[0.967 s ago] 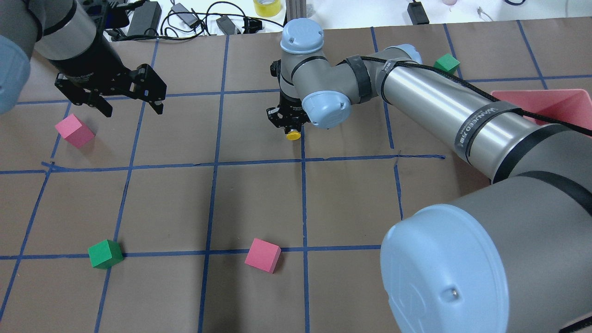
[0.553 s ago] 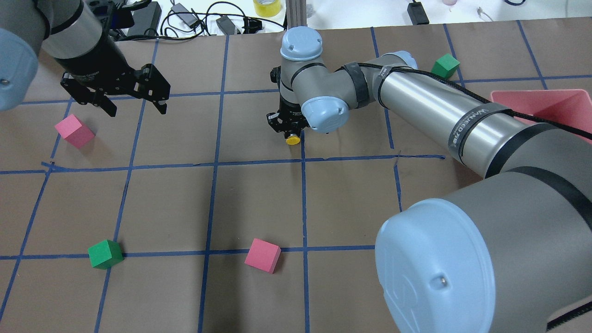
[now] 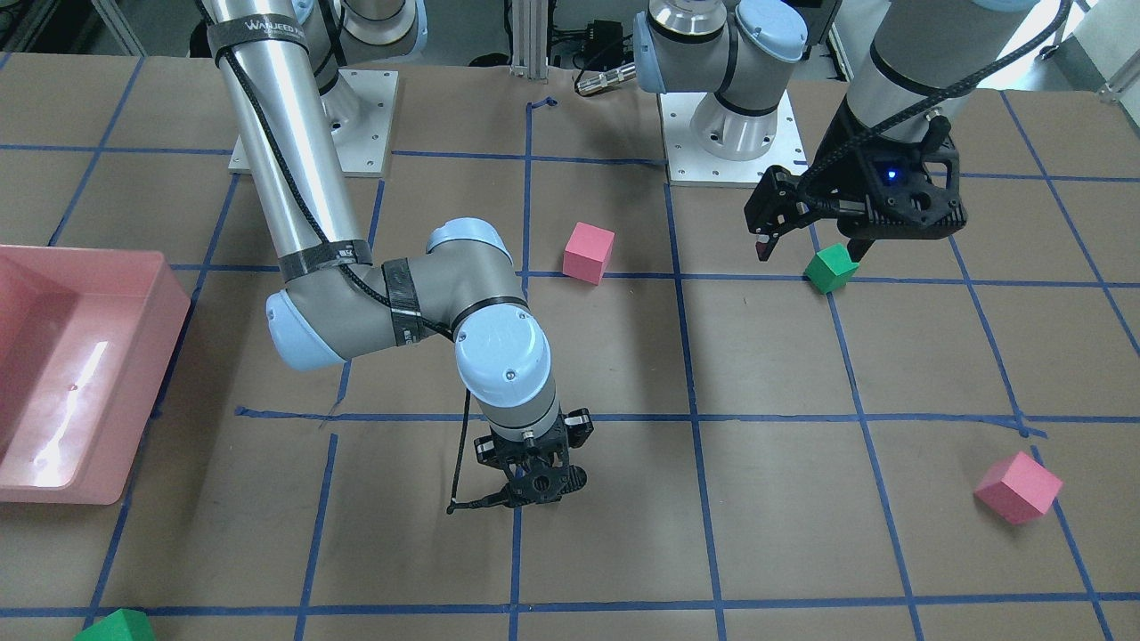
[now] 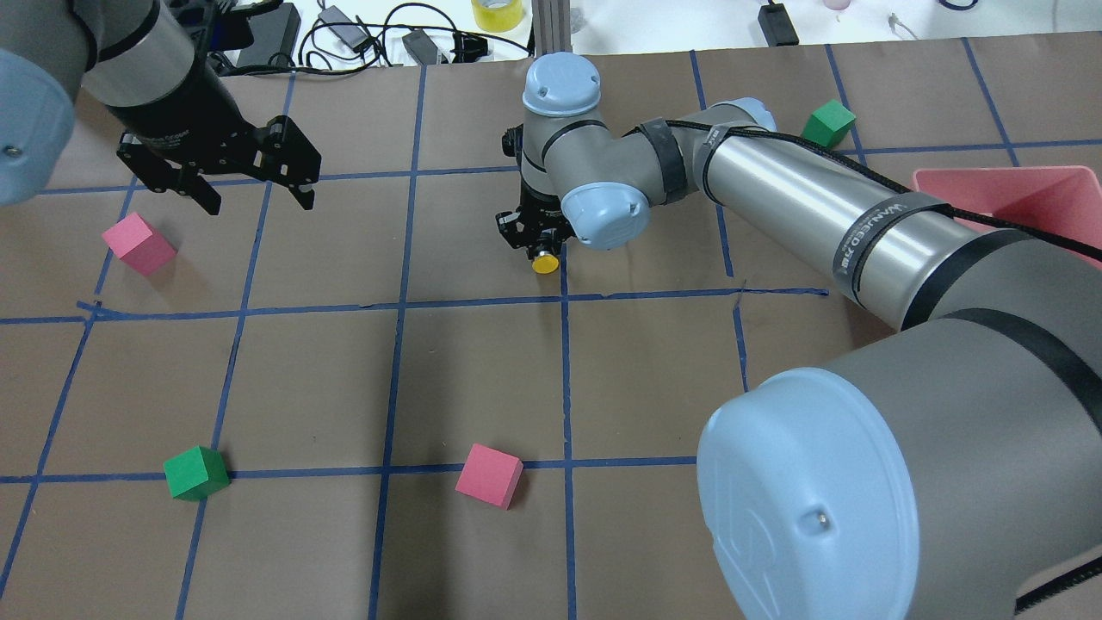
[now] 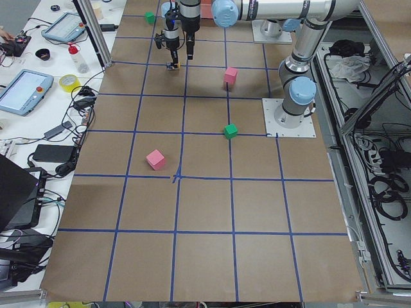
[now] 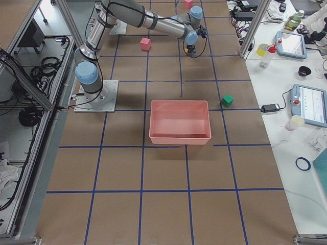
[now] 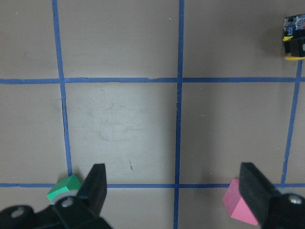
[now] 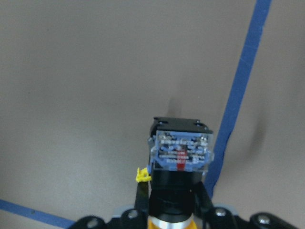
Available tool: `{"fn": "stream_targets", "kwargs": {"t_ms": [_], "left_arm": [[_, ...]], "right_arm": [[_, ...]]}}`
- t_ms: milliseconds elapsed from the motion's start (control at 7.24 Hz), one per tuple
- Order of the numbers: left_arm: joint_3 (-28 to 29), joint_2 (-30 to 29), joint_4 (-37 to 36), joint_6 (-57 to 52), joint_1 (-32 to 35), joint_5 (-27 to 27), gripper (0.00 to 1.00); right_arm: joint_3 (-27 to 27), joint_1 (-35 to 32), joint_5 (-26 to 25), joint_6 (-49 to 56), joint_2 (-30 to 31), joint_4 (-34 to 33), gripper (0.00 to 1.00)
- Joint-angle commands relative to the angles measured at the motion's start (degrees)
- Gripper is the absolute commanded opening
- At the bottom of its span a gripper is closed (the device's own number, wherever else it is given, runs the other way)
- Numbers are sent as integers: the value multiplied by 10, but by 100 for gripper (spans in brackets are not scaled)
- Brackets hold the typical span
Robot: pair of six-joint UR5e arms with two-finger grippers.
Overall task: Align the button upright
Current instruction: 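Lower the switch onto the table and open the right gripper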
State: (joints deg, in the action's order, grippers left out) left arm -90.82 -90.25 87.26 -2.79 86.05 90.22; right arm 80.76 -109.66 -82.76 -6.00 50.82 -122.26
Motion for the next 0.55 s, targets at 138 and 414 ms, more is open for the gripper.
{"fn": "stream_targets", "kwargs": {"t_ms": [138, 414], "left_arm": [[-1, -2, -1, 2, 1, -1, 100], [-15, -8, -89, 7, 56, 2, 100]], "right_arm": [[1, 1, 1, -6, 36, 7, 100], [17, 11, -4, 4, 116, 89, 100]]}}
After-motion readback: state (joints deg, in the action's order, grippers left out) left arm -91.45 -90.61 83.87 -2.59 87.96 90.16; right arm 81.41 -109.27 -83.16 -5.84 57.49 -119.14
